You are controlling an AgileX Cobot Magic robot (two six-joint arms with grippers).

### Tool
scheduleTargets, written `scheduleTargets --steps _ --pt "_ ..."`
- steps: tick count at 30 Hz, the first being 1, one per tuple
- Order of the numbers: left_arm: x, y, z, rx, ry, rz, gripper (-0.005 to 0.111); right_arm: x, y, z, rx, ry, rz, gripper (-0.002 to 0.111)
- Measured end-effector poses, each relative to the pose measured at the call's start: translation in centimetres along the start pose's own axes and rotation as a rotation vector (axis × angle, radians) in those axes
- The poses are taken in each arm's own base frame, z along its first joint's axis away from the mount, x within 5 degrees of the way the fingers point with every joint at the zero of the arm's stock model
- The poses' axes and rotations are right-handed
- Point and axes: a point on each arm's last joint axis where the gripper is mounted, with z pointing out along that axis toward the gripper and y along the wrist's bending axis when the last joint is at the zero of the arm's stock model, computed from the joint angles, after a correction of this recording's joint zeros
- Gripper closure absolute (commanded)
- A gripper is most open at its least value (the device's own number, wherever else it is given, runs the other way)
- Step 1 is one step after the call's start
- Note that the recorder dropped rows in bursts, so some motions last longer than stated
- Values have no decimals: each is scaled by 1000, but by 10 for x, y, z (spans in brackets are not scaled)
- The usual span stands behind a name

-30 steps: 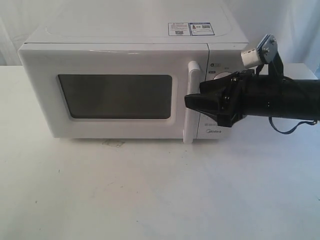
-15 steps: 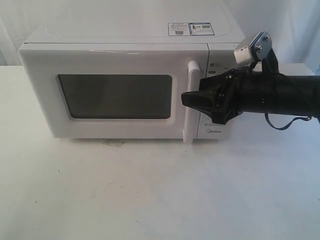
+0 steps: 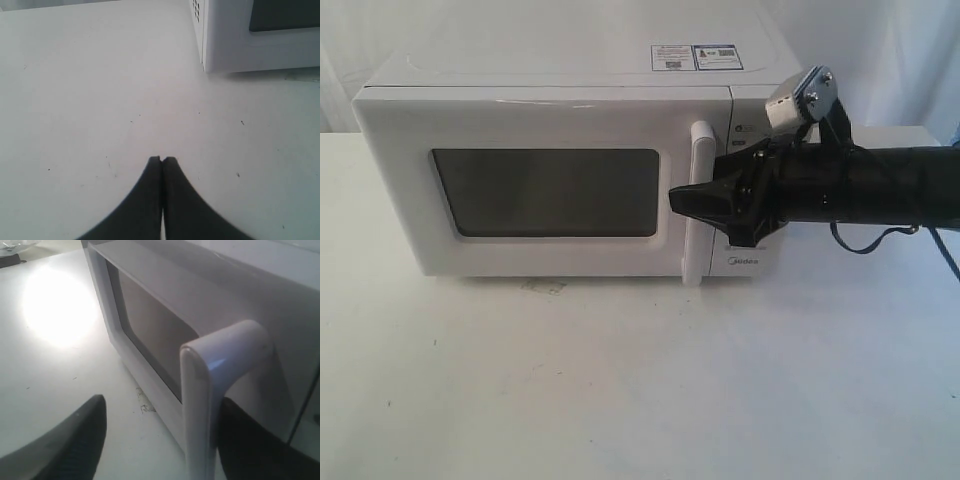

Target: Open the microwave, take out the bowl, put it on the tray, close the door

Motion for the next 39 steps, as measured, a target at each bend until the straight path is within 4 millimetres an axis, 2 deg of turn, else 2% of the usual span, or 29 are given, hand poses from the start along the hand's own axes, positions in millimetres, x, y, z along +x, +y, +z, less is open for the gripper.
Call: scheduleTargets --steps 5,7,22,24,26,28,33,39 --pt "0 0 0 0 0 0 107 1 0 1 -4 2 7 99" --pt "0 0 0 0 0 0 107 0 0 1 -3 1 28 108" --pt "0 0 0 0 0 0 107 -2 0 1 21 8 50 107" --pt "0 0 0 0 0 0 107 -5 1 1 77 27 98 98" --pt "0 0 0 0 0 0 107 -9 0 0 158 33 170 80" --pt "0 0 0 0 0 0 107 -10 2 1 174 46 167 62" --pt "0 0 0 0 0 0 107 -7 6 8 196 91 150 71" --pt "0 0 0 0 0 0 107 -10 5 8 199 88 164 74"
